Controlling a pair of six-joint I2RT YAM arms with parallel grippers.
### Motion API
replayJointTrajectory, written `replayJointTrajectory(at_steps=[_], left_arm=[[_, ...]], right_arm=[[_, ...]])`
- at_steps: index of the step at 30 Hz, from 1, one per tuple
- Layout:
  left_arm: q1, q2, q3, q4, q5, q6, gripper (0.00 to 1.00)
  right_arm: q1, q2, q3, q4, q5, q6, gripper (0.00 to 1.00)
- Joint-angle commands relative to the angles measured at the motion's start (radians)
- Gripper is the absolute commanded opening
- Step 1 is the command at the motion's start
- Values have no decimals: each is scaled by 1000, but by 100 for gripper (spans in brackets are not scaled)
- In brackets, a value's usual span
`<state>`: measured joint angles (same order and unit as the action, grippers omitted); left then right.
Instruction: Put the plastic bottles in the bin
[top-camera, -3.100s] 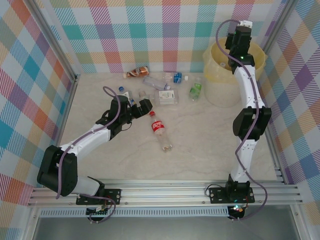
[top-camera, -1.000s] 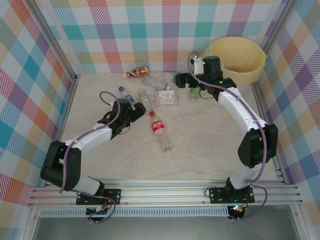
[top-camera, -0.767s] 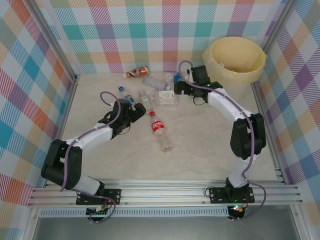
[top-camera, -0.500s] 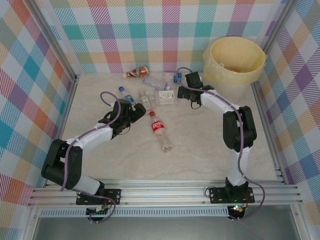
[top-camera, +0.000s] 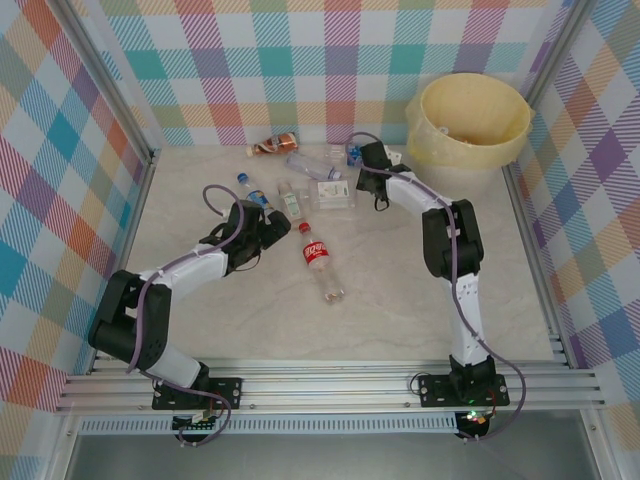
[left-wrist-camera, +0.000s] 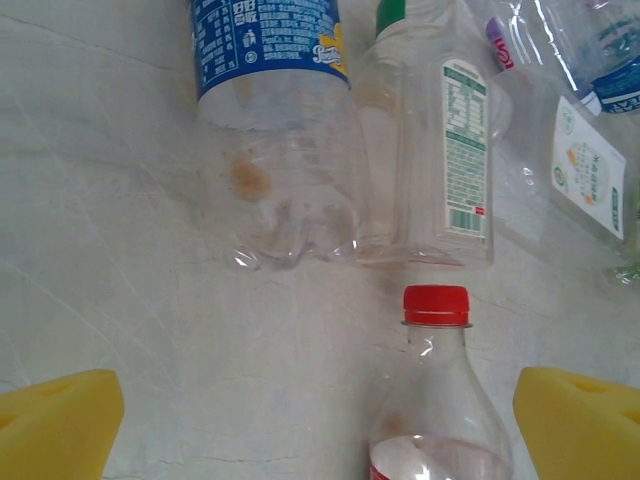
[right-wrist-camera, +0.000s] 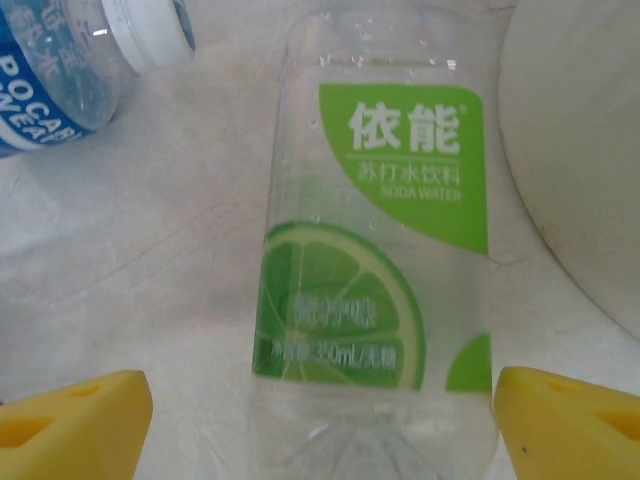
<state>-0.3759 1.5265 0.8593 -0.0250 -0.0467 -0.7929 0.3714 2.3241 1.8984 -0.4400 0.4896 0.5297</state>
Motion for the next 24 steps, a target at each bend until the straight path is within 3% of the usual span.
replayJointTrajectory(at_steps=[1, 7, 14, 24], left_arm=[[12, 20, 27, -10, -4, 6, 100], [17, 37, 25, -5, -5, 6, 100], [23, 47, 14, 3, -9, 8, 100], [34, 47, 5, 9, -5, 13, 100]], right_arm=[[-15, 17, 54, -67, 42, 48, 89], [-27, 83, 162, -192, 5, 53, 90], [-33, 106, 179, -223, -40, 55, 82], [-33, 5, -18, -18, -108, -5, 62]])
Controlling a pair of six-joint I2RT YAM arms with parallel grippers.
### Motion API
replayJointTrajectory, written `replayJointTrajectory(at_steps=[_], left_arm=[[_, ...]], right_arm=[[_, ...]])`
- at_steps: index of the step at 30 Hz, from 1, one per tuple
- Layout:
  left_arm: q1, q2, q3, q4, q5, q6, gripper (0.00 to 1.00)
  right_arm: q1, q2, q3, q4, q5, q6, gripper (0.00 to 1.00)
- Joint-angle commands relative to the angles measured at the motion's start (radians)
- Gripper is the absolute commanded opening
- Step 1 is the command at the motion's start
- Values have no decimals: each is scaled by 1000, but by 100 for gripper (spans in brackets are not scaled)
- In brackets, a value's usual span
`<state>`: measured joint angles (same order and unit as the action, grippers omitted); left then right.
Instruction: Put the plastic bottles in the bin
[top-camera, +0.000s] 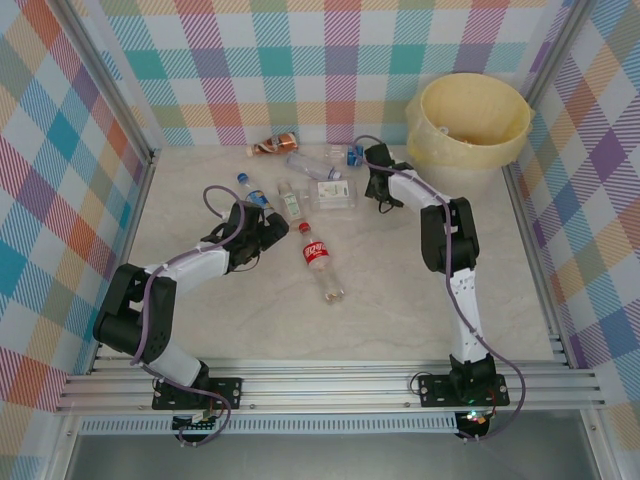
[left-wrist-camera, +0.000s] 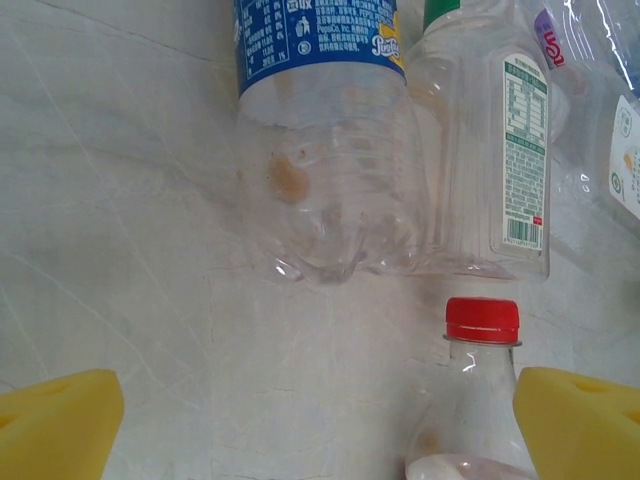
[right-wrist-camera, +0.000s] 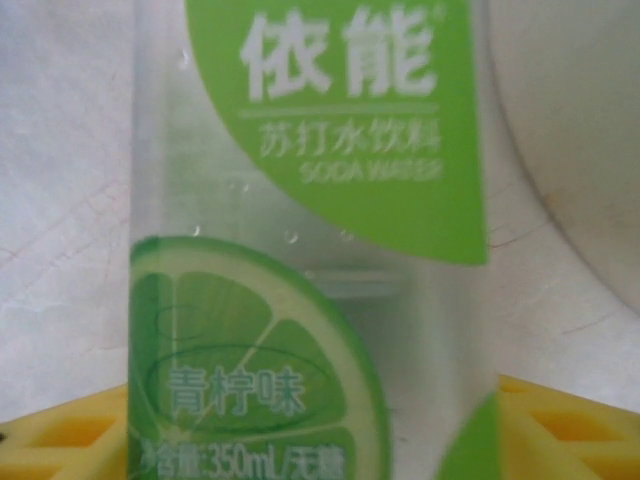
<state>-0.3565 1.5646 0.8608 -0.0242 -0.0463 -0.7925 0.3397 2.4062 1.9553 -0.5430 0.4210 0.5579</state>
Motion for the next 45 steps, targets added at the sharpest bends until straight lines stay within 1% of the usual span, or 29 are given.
replayJointTrajectory(at_steps=[1, 4, 7, 10, 15, 23, 31, 39, 45], left_arm=[[14, 9, 3, 7, -2, 13, 100], [14, 9, 1, 8, 0, 13, 100], [16, 5, 0, 7, -4, 10, 100], [17, 5, 0, 11, 0, 8, 100], [17, 3, 1, 14, 9, 2, 100], [16, -17, 0, 32, 38, -3, 100], [16, -33, 1, 37, 46, -18, 100], [16, -67, 3, 56, 79, -34, 100], [16, -113, 0, 38, 65, -31, 100]], right_arm=[[-1, -108, -121, 130, -54, -47, 59], [-1, -204, -246, 235, -126, -102, 53], [0, -302, -362, 299, -200, -149, 50], [2, -399, -477, 347, -276, -195, 47], [2, -554, -653, 425, -400, -277, 46], [2, -733, -821, 461, -477, -379, 44], [2, -847, -852, 482, -577, -430, 42], [2, -936, -839, 528, -584, -452, 41], [-14, -974, -797, 568, -611, -452, 41]])
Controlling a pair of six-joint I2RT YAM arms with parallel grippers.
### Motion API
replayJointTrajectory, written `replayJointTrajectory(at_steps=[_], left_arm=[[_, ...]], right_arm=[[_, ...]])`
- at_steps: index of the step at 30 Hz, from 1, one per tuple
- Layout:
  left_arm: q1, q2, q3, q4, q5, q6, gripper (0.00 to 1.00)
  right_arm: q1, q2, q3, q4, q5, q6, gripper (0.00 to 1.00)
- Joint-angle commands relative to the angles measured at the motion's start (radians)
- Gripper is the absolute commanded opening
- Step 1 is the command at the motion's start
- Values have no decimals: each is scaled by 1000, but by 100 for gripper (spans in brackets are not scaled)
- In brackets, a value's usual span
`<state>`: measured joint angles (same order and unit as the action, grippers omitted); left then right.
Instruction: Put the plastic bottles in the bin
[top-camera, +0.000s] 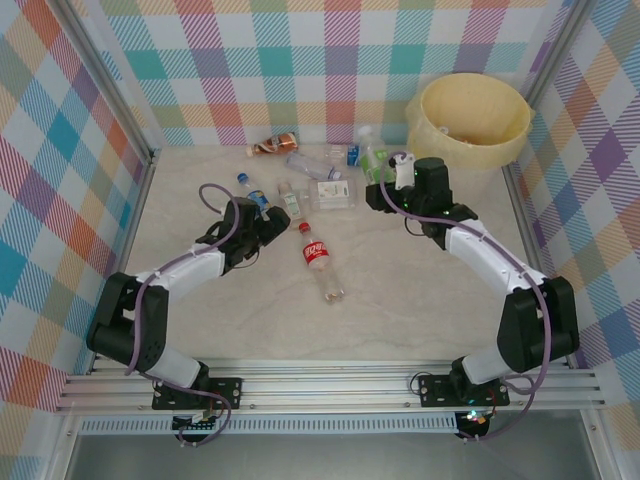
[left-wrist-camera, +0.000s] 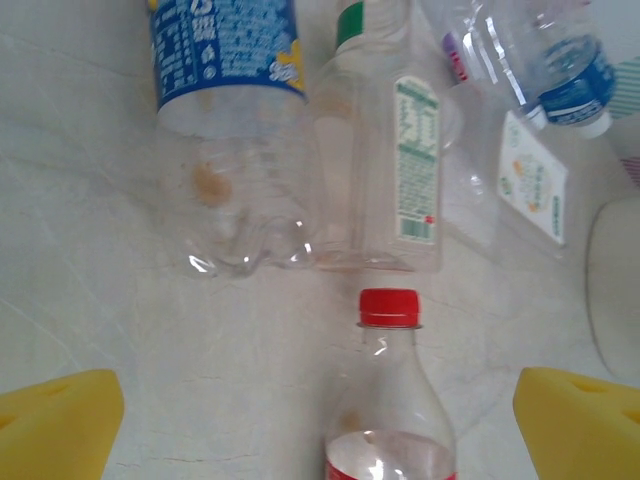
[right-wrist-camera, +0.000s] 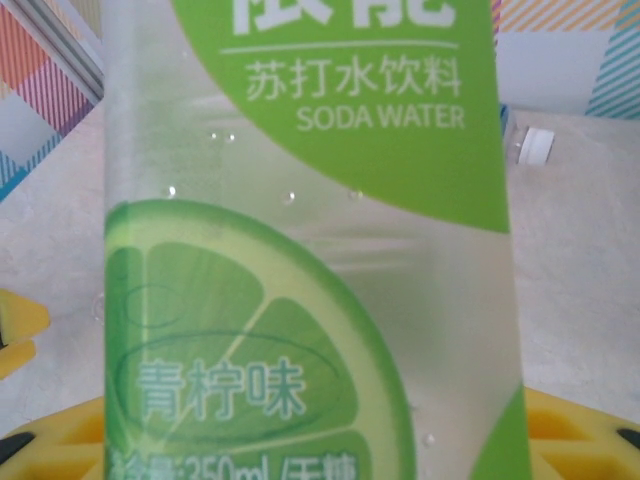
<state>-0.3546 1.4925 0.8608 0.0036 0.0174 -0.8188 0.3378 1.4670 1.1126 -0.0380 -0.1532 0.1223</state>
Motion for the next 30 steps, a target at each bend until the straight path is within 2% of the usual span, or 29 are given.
replayJointTrajectory(at_steps=[1, 11, 17, 22, 30], left_arm=[[15, -48, 0, 6, -3, -4, 100], [14, -74, -8, -2, -14, -3, 100], [14, -96, -24, 4, -19, 1, 100], [14, -115, -40, 111, 80, 52, 100], [14, -143, -57, 90, 36, 52, 100]], right_arm=[[-19, -41, 56, 77, -51, -7, 41], [-129, -10, 209, 104, -134, 57, 40], [-217, 35, 325, -6, -62, 95, 40], [-327, 103, 444, -151, -41, 111, 41], [-446, 177, 574, -304, -21, 111, 43]])
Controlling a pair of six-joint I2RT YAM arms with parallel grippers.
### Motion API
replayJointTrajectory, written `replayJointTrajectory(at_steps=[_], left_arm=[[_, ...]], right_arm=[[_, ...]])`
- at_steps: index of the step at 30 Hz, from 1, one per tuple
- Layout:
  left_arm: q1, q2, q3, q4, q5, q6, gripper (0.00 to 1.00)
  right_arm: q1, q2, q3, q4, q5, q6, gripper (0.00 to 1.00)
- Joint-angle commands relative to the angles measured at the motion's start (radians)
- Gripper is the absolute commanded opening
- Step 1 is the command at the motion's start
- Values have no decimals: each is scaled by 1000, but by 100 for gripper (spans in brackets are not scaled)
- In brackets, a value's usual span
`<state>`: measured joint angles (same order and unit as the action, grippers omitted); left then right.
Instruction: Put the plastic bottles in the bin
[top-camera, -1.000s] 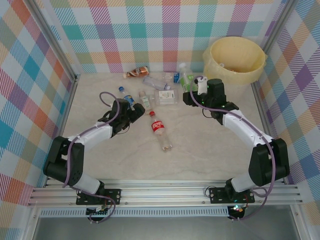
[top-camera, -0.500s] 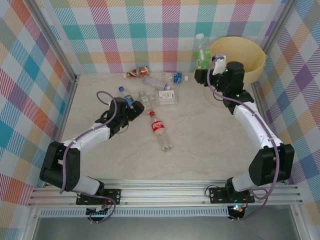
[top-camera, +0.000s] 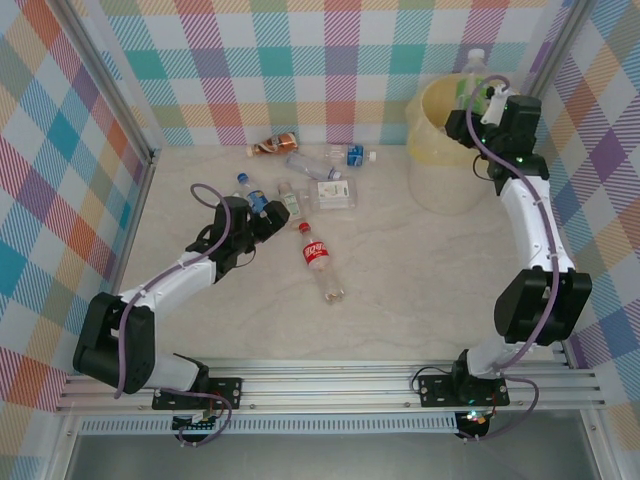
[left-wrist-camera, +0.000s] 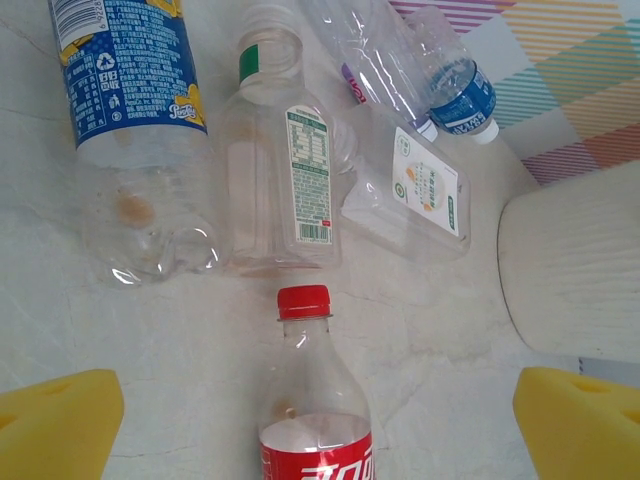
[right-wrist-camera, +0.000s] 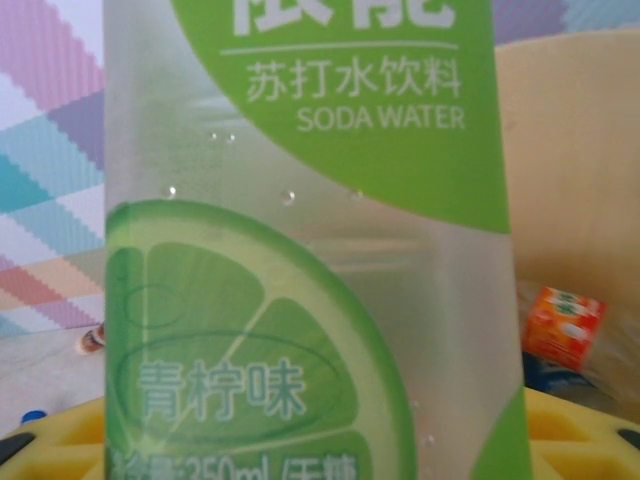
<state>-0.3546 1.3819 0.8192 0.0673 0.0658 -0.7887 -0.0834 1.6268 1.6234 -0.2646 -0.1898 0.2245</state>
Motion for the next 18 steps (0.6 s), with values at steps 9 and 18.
replayJointTrajectory(at_steps=[9, 18], left_arm=[[14, -29, -14, 19, -21, 23, 100], [14, -38, -16, -1, -35, 22, 100]], right_arm=[[-105, 124, 217, -208, 39, 7, 44], [-119, 273, 427, -375, 192, 3, 47]])
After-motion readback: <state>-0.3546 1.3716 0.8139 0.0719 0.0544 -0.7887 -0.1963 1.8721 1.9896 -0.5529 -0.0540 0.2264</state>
